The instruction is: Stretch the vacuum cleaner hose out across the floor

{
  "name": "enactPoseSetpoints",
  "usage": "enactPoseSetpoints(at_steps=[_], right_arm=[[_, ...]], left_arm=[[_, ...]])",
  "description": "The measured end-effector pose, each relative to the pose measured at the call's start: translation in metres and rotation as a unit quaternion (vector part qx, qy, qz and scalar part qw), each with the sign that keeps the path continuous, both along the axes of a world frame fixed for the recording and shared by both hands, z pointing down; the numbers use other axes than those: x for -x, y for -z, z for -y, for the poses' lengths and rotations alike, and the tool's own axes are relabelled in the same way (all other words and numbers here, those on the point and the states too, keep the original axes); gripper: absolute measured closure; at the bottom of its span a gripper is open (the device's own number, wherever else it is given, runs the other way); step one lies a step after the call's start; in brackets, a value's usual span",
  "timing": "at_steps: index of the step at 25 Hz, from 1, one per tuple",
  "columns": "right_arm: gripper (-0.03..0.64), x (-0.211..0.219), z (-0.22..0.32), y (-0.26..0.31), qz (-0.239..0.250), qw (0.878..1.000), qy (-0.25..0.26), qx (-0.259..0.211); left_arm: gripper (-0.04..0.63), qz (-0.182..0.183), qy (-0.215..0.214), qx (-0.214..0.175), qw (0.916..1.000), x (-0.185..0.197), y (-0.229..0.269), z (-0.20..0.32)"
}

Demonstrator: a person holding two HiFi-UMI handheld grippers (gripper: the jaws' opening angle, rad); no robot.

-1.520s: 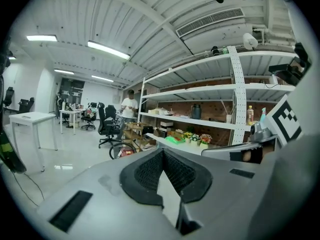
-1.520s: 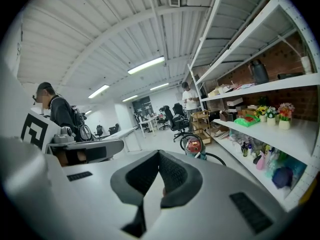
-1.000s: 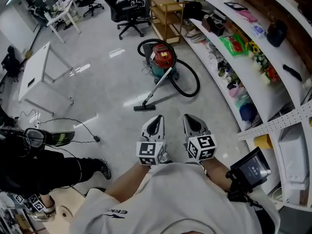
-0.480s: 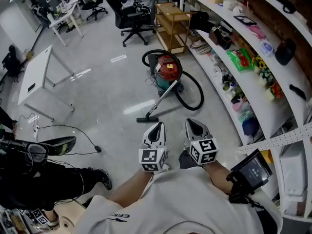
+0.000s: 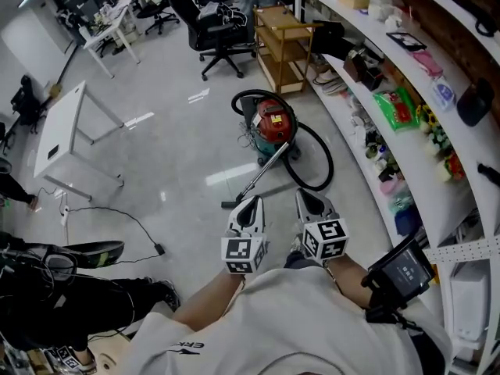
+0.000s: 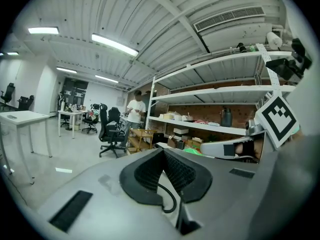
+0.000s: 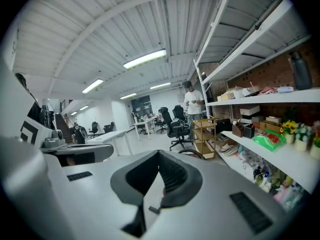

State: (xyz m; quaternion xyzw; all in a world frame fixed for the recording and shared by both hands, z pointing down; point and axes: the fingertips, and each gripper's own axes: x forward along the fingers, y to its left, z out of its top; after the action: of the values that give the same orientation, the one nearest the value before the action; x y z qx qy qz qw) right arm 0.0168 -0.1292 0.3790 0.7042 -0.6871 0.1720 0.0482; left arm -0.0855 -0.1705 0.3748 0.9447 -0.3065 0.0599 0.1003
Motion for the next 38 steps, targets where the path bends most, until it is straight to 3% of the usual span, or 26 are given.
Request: enactPoseSetpoints(at_steps=[13,25,38], right_arm=[[0.615,-0.118,0.077,-0.023,0.026,1.000,0.008,0.015],[0.615,-0.150,0.150,-0.074,0.033,0.996,-0.006,0.078],[0.615,-0.184,0.235,-0.136,0.029,0.987,-0.037,0.153]], left_arm=[[0.594,0.032,0.032,0.013,0.9989,-0.103,-0.020,0.078],[0.594,0.073,0.035,0.058,0.9951,-0.116,-0.077,0.160],[0.594,0.134,-0.002,0.087,0.9871,-0.129,-0.153,0.251]])
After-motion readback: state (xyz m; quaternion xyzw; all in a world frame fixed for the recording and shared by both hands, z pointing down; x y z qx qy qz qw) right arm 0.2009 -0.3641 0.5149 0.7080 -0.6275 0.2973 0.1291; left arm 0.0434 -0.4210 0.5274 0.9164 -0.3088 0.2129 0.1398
